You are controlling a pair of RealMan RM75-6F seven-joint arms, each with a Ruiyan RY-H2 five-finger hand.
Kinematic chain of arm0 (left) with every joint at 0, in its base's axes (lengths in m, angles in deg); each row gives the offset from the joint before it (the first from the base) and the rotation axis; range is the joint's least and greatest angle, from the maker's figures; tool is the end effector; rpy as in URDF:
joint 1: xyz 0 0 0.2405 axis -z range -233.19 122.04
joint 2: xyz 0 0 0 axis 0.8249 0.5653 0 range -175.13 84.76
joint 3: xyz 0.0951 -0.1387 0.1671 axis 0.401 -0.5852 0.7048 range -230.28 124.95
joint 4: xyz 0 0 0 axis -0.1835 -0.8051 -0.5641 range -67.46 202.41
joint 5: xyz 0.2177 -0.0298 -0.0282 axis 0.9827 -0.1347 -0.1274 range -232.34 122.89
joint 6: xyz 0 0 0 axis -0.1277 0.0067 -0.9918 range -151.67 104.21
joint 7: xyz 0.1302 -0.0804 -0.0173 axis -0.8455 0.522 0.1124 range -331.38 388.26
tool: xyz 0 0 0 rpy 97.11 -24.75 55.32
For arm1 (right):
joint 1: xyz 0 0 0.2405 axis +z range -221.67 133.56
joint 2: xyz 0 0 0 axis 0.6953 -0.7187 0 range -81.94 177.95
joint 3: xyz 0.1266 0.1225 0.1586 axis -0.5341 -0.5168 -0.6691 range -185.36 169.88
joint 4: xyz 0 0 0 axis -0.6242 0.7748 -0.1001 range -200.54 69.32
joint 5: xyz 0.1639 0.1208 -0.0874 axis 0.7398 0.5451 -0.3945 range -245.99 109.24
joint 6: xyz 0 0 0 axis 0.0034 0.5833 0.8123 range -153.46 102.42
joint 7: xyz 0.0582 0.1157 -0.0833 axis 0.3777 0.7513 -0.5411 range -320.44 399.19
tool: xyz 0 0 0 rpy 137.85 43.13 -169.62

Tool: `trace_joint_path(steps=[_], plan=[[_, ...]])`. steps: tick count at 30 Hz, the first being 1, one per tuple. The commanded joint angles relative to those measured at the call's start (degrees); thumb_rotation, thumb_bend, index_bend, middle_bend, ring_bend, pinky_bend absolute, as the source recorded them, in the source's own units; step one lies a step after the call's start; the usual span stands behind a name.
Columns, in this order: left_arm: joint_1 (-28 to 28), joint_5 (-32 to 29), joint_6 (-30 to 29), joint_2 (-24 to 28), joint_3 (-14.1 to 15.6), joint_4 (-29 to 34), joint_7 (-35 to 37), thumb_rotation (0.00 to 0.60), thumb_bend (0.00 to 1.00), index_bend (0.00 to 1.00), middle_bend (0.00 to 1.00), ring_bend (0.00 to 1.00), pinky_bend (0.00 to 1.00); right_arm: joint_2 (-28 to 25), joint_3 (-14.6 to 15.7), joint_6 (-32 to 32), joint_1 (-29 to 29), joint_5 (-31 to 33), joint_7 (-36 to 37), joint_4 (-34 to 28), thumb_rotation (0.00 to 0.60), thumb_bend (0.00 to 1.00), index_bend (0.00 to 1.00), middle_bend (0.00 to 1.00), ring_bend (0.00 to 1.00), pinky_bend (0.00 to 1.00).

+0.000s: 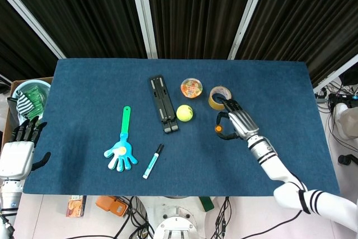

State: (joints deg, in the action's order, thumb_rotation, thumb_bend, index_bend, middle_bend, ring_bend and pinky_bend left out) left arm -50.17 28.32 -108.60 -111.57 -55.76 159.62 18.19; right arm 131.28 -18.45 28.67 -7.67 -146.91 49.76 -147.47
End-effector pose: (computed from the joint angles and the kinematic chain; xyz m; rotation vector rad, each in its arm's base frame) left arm -0.3003 0.1940 0.1311 -1.3951 -0.8136 -0.7799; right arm -0.1657 -0.3418 0.0012 1.7758 -1.2162 1.1650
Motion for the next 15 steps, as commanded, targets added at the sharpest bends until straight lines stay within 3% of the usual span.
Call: trace_joint_path(steps=[1,8,15], plan=[[0.0,0.0,0.1,0.0,0.0,0.0,0.0,0.6,0.23,0.12,0.01,0.0,0.12,-4.8,-1.1,0.5,-0.3,-0.1,1.2,-4.7,0.6,0.43,0.63,0.05,0.1,0.01],[0.1,0.0,0.2,-0.1,0.0,0.0,-0.1,0.6,0.23,0.12,0.01,0.0,0.12,-13.3,-2.3,-0.4,0.0,0.1,1.5,-12.3,0.6,0.43,0.63,0.05,0.1,0.01],[0.1,0.1,0.1,-0.1,0.1,0.0,-0.2,0.6,0.23,0.12,0.01,0.0,0.12,-15.9,-2.7,-1.0,0.4,0.8,2.3,-14.6,0.6,0.43,0.64,0.05,0.1,0.01]])
